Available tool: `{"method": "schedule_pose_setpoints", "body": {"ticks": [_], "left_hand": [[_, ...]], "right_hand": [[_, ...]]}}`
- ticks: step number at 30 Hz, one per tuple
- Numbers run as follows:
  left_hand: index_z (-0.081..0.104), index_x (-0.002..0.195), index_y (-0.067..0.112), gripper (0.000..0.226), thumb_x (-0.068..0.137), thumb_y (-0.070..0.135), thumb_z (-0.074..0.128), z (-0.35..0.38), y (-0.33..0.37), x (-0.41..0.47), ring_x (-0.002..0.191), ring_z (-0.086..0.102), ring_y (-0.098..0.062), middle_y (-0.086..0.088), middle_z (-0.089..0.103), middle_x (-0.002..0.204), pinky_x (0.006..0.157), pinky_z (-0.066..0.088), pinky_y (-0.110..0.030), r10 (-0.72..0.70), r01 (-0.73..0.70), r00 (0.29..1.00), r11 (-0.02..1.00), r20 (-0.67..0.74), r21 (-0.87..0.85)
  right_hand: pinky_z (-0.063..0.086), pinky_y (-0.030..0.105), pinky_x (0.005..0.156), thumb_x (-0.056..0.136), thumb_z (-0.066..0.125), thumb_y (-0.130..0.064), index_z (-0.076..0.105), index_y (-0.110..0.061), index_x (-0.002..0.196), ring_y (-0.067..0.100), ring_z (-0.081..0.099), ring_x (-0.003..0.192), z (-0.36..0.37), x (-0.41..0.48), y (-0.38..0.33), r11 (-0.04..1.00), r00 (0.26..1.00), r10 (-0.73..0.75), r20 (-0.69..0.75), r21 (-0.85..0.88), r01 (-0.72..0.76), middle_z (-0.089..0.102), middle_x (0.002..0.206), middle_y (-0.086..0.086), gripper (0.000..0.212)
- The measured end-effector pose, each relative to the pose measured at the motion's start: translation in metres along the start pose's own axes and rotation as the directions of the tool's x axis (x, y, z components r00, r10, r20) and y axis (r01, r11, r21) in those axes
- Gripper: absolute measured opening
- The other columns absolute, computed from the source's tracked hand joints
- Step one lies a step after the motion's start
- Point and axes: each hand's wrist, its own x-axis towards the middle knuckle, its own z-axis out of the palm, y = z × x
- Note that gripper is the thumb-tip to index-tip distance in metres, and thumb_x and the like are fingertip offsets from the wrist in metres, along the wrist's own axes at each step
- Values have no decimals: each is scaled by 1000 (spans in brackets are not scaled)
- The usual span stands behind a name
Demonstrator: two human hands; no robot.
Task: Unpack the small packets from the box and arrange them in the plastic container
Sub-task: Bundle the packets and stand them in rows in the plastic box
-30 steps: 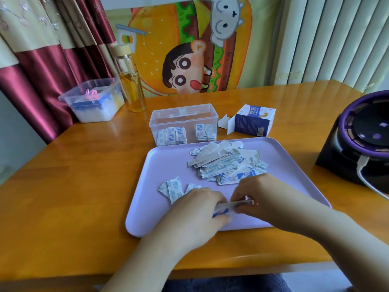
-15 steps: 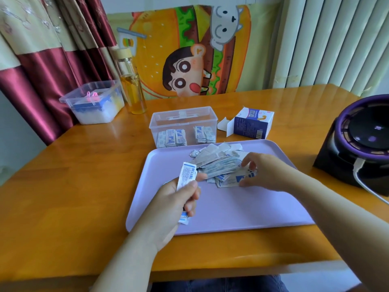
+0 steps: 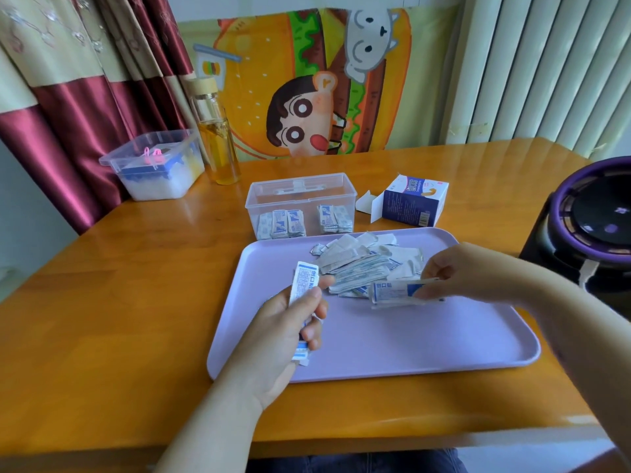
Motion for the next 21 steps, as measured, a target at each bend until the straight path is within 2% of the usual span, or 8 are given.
{"method": "schedule_pose_setpoints", "body": {"ticks": [5,7,9,11,13,16,18,21], "left_hand": [[66,104,12,23,95,19,47,3,2,9,44,36,-4,2,49,62,44,34,-16,-161,145,987,946,-32,-290],[72,98,13,24,91,22,51,7,3,9,51,48,-7,0,56,68,48,43,-19,-260,264,964,902,58,-341],[76,94,13,26,85,26,54,11,2,5,72,64,-18,-8,68,86,60,55,-29,-343,385,922,856,179,-345],[75,102,13,36,83,33,52,13,2,-1,92,67,-27,-15,69,108,71,57,-37,-381,478,865,826,328,-300],[73,106,13,41,82,39,51,14,1,-6,98,67,-28,-14,67,114,73,57,-37,-386,508,828,824,407,-250],[73,105,9,33,83,26,55,14,1,-11,78,68,-21,-15,68,112,62,57,-30,-369,498,825,832,428,-242],[69,105,5,28,81,14,58,13,-1,-12,61,60,-15,-16,69,101,53,52,-25,-365,493,839,823,403,-282],[64,104,6,27,78,7,59,14,-4,-11,54,49,-11,-10,64,81,48,44,-20,-352,456,876,826,328,-331]], "right_hand": [[48,18,69,80,73,-18,69,-23,75,6,63,68,-4,-25,-32,941,947,-265,182,264,213,73,76,0,8],[49,15,65,82,71,-14,69,-25,79,5,65,66,0,-29,-48,927,920,-340,192,230,295,73,73,-6,12],[52,17,64,83,69,-14,70,-29,84,2,67,67,5,-30,-60,927,911,-372,179,129,353,71,71,-13,15],[53,19,70,84,68,-16,70,-35,92,-5,64,70,8,-29,-67,923,912,-382,151,13,384,67,70,-23,20],[52,17,72,83,69,-16,69,-37,96,-10,60,72,11,-27,-73,917,915,-391,102,-43,396,59,72,-30,24],[49,12,70,79,73,-16,66,-34,98,-10,57,72,16,-25,-78,909,909,-413,48,-41,415,55,77,-29,27],[49,12,68,76,77,-19,61,-36,97,-8,56,70,19,-24,-78,907,908,-420,-8,-25,420,55,80,-25,32],[51,15,70,75,77,-21,56,-37,101,-1,60,75,23,-24,-73,912,913,-386,-129,94,399,60,89,-19,38]]}}
